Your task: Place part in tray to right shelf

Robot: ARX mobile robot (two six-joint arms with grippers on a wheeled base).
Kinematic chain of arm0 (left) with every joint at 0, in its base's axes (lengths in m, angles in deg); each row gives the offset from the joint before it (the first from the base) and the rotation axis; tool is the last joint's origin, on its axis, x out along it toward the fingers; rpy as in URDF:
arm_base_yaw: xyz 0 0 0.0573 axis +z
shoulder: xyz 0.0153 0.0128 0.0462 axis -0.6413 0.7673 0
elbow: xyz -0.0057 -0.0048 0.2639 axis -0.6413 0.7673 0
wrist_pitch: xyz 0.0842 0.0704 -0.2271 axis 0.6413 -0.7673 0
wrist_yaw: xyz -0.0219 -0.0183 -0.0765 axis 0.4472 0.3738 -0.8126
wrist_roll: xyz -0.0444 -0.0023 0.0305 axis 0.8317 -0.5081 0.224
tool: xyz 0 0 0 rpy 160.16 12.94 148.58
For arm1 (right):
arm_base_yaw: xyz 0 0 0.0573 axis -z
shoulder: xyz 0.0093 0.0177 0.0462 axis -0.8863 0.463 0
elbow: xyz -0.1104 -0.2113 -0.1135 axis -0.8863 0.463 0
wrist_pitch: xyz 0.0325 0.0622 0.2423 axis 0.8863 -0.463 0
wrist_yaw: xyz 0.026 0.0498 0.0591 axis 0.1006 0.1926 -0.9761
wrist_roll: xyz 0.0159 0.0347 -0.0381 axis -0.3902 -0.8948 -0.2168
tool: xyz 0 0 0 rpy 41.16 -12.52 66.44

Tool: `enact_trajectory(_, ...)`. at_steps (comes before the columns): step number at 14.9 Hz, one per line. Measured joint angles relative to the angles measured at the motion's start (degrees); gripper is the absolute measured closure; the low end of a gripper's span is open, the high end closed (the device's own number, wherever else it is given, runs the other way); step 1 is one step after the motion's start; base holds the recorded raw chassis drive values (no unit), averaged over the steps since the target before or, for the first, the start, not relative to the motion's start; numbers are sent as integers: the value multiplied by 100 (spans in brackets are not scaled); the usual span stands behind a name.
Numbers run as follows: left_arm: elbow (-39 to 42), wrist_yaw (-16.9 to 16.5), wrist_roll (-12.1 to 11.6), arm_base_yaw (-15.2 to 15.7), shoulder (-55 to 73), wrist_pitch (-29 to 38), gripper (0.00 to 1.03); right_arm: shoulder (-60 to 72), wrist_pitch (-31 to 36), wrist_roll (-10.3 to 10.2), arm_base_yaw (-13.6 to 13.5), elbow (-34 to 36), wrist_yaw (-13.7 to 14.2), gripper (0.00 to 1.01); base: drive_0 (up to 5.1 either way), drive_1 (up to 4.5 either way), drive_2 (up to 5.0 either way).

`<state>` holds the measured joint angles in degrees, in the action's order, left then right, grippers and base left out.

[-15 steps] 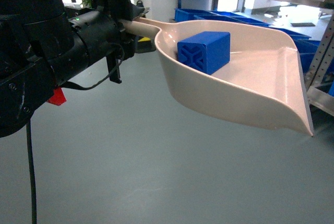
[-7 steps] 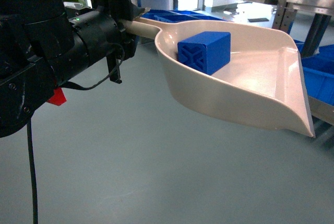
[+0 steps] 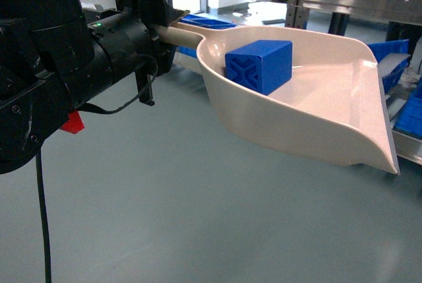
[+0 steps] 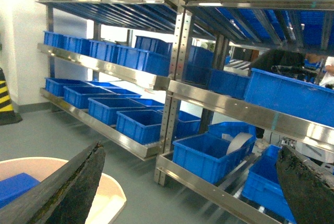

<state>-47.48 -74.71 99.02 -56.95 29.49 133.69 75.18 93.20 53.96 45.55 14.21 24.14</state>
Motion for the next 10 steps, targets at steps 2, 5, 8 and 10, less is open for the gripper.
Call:
enact_trajectory(2, 0, 0, 0, 2, 0, 2, 91, 0, -2, -2, 0, 0, -2, 3, -12, 421, -446)
enact_trajectory(5, 0, 0, 0, 0, 0, 0, 91, 0, -2, 0, 0, 0, 0, 3, -12, 421, -446)
enact_trajectory(8, 0, 2, 0, 0, 0, 2, 91, 0, 0, 0, 0, 0, -2, 3, -12, 421, -446)
enact_trajectory(10, 0, 2, 0, 0, 0, 2, 91, 0, -2, -2, 0, 0, -2, 3, -12, 421, -446)
